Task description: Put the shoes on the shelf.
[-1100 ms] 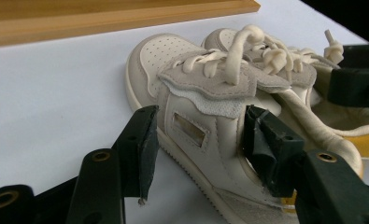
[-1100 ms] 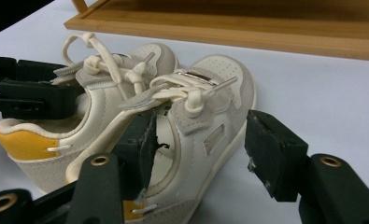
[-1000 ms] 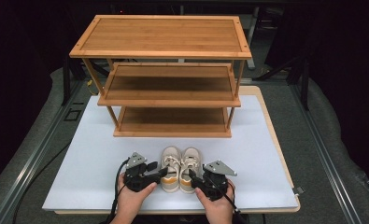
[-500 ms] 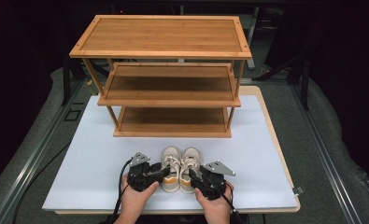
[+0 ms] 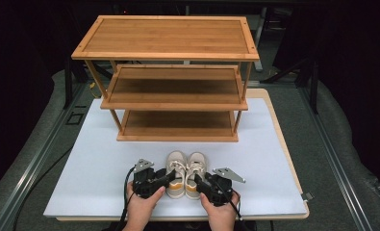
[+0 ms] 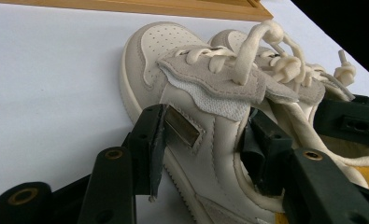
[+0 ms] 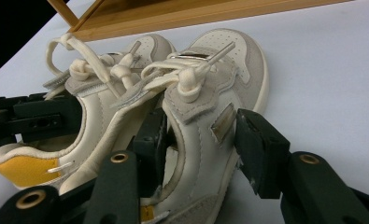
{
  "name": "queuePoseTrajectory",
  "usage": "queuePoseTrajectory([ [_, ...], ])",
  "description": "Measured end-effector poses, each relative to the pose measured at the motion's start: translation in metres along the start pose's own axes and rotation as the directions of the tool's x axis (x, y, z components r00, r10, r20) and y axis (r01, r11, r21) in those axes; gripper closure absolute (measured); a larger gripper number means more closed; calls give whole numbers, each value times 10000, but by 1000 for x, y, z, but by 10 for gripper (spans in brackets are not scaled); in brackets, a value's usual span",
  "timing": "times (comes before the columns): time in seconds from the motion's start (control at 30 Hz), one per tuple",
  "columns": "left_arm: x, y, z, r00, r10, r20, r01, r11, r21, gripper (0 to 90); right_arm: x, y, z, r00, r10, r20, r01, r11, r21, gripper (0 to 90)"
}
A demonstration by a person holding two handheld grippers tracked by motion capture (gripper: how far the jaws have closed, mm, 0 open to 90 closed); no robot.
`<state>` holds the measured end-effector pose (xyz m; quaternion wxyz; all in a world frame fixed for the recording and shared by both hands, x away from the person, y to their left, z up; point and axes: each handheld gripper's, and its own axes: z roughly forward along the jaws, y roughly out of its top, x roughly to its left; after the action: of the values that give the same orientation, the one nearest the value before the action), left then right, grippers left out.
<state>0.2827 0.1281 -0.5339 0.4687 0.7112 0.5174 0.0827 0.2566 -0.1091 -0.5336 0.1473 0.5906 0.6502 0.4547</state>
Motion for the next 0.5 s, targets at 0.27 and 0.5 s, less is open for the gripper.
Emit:
queuePoseTrajectory([
  [0.27, -5, -1, 1, 9992, -59, -404, 53, 9999, -146, 572, 4, -2, 0, 9983, 439, 373, -432, 9989, -185, 581],
  [0.5, -8, -4, 2, 9977, -270, -629, 241, 9987, -460, 591, 5, -5, 1, 9969, 670, 421, -650, 9968, -464, 600],
])
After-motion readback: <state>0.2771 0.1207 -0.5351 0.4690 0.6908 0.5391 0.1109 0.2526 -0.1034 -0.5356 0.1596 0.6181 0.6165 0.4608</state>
